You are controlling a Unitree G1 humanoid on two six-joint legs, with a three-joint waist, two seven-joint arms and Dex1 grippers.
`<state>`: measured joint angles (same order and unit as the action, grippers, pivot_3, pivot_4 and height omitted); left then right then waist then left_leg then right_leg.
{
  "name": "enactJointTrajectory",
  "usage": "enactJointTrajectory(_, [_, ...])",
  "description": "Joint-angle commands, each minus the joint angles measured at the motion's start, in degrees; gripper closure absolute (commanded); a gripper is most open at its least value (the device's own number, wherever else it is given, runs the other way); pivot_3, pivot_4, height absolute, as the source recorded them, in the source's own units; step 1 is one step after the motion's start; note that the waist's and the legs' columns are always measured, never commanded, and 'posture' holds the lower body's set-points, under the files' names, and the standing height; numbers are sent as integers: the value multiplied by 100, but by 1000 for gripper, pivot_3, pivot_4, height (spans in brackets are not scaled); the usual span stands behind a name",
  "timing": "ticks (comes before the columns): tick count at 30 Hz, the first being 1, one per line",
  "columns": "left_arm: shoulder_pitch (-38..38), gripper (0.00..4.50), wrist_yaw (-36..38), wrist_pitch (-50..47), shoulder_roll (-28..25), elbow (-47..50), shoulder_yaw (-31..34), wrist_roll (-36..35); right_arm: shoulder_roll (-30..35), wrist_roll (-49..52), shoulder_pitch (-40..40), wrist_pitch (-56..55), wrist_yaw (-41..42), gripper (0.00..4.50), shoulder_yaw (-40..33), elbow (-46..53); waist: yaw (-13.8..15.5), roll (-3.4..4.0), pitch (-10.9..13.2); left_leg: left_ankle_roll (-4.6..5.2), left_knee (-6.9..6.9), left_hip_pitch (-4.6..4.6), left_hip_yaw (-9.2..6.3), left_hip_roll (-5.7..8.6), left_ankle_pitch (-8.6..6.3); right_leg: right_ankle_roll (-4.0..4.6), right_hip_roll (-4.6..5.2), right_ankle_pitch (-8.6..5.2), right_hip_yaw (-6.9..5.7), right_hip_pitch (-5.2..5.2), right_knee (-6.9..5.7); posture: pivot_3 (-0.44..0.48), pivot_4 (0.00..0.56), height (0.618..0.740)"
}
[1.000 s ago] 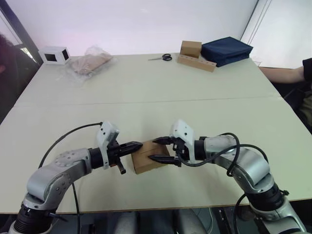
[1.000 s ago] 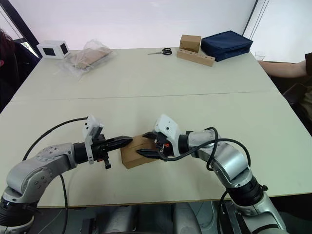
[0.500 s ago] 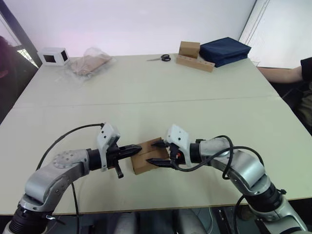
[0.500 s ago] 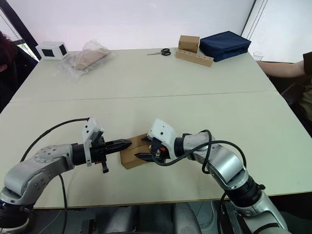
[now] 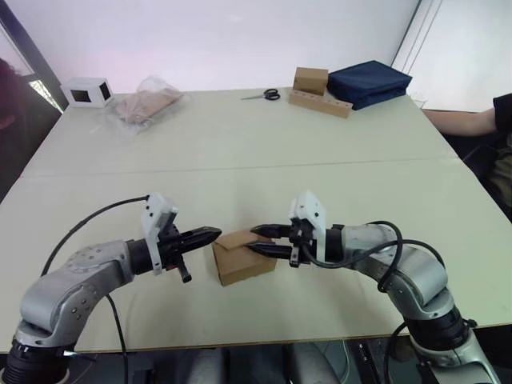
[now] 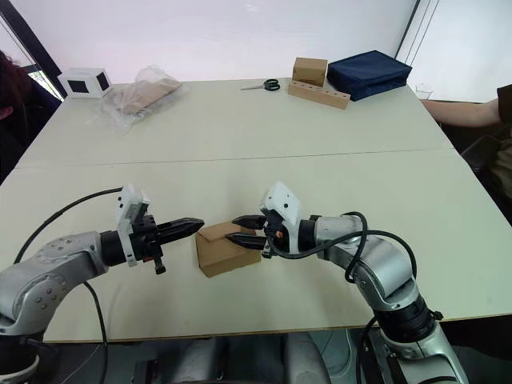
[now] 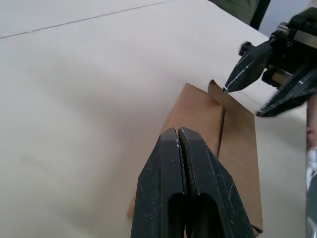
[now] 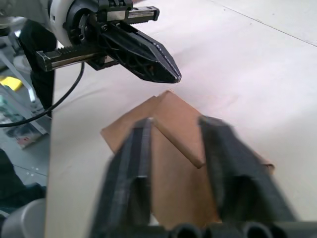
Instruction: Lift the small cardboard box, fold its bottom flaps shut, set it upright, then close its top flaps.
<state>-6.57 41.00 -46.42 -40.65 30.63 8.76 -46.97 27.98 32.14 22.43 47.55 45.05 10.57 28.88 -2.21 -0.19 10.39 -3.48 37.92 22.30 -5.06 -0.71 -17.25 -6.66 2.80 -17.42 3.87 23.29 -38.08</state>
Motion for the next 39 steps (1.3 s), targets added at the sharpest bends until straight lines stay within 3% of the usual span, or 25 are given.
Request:
enactJointTrajectory(1, [40, 4500, 32, 96, -194, 431, 22, 79, -65, 244, 17, -89, 7, 4458, -166, 198, -3, 0, 0, 0, 0, 0, 0, 0, 0, 0, 0, 0, 0, 0, 0, 0, 150, 740])
enactJointTrajectory(14, [247, 4500, 101, 719, -117, 242, -949, 1144, 182, -697, 39, -406, -165, 4458, 644, -207, 6, 1, 1, 0, 0, 0, 2, 0, 0, 0, -1, 0, 1, 0, 1, 0, 150, 740])
enactJointTrajectory(24, [348, 4500, 163, 783, -71, 202, -1021, 1223, 217, -911, -27, -393, -120, 4458, 829, -266, 4, 0, -1, 0, 0, -1, 2, 0, 0, 0, 0, 0, 1, -2, 1, 0, 150, 740])
enactJointTrajectory(31, [267, 4500, -162, 956, 449, 210, -278, 692, -214, -473, -223, -803, -206, 4458, 120, -252, 9, 0, -1, 0, 0, -1, 1, 0, 0, 0, 0, 0, 0, -2, 0, 0, 150, 740])
enactJointTrajectory(34, [191, 4500, -195, 620, 324, 305, 145, 281, -351, 172, -401, -693, -269, 4458, -559, 100, 13, -2, 1, 0, 0, 1, 1, 0, 0, 0, 0, 0, 0, -1, 0, 0, 150, 740])
enactJointTrajectory(39, [571, 4500, -215, -51, -174, 689, 918, -620, 73, 967, -844, -305, -263, 4458, -1407, 634, 1, -1, 2, 2, -1, 2, 0, 0, -1, 0, 1, 0, 0, -1, 2, 0, 150, 740])
